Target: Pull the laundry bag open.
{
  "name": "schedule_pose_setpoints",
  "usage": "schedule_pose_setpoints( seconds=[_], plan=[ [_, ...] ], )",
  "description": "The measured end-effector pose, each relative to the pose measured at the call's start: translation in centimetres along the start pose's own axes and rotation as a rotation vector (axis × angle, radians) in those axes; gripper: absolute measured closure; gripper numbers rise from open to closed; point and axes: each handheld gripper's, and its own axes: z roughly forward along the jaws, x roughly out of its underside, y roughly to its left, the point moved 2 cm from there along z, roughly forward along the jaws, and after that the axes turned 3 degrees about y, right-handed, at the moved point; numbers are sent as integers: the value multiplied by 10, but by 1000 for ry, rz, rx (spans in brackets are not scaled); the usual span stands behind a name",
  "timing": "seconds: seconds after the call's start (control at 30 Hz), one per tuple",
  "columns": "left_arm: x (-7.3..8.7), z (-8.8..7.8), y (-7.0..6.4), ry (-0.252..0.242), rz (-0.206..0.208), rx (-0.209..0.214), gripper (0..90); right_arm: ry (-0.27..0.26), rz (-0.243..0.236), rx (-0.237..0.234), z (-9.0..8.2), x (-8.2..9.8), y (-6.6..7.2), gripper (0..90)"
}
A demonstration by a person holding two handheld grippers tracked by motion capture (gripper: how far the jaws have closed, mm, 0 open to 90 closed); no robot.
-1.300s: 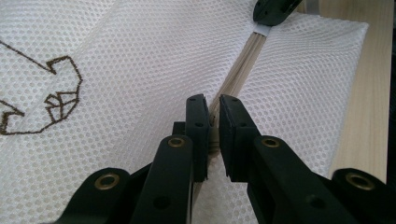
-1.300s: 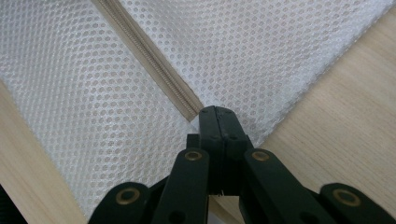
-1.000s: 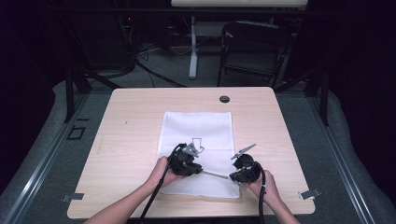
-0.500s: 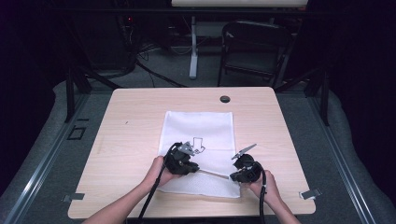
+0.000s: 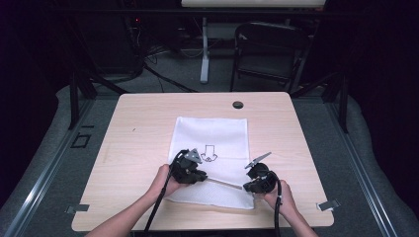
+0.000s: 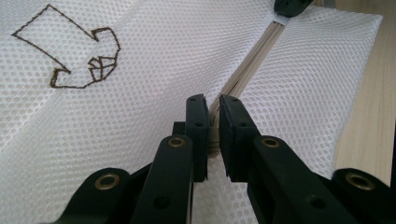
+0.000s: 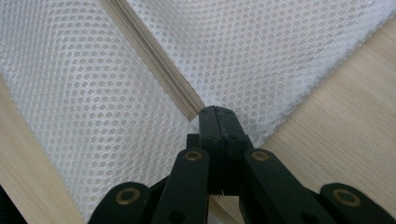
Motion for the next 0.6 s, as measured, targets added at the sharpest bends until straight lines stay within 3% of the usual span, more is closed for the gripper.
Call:
schedule_pose_setpoints(
  seconds=[0.6],
  plan=[
    [8, -6, 4, 0, -19, -18, 823, 3, 1, 0, 0, 0, 0, 900]
  ],
)
